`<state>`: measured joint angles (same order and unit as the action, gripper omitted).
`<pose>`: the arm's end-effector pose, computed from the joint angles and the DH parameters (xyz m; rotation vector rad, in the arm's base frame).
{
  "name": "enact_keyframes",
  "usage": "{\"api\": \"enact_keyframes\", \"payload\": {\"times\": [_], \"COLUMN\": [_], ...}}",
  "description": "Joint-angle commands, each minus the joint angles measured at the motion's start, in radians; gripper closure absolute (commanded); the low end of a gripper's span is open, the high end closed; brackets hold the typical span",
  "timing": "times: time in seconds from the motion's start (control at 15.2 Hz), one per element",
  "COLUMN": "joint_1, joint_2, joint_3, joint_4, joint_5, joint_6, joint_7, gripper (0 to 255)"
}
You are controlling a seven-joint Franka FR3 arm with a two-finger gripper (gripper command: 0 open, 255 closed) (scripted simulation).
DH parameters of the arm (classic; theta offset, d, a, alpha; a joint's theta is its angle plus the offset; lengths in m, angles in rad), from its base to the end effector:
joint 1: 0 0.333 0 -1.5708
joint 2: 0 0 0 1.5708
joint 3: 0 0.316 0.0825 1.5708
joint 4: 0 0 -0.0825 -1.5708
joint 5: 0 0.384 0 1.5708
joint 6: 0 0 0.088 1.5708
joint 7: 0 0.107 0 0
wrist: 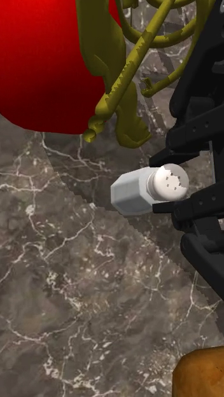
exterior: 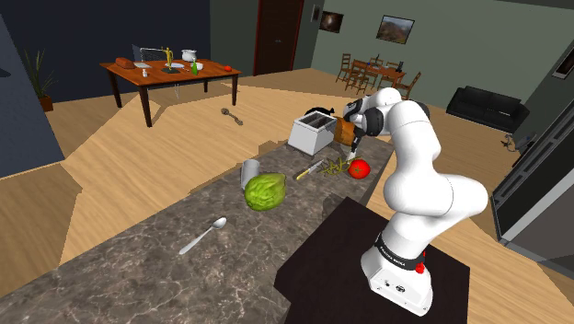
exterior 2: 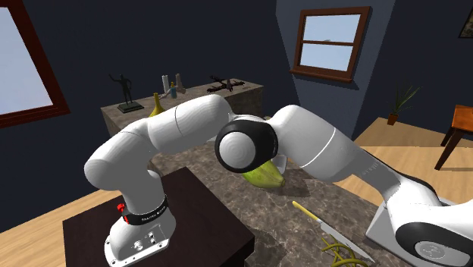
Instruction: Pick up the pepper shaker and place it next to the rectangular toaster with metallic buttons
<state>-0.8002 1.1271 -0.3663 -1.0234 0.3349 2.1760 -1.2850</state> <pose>0.4140 -0.6668 0.1758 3.0391 0.2281 -0.0125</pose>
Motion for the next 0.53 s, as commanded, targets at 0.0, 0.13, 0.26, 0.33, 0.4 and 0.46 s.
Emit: {"api": "enact_keyframes", "payload": {"times": [0.0,0.13,0.26,0.33,0.4,0.46], "joint_1": [0.000,0.000,0.000,0.000,0.000,0.006], "joint_2": [0.000,0.000,0.000,0.000,0.000,-0.029], "joint_3": [0.000,0.000,0.000,0.000,0.000,-0.005], "joint_4": [0.001,0.001,0.000,0.000,0.000,-0.019], "joint_5": [0.000,0.000,0.000,0.000,0.000,-0.003], "joint_6": [0.000,0.000,0.000,0.000,0.000,-0.010], "joint_7": [0.000,0.000,0.000,0.000,0.000,-0.001], "gripper": [255,0,0,0,0,0]}}
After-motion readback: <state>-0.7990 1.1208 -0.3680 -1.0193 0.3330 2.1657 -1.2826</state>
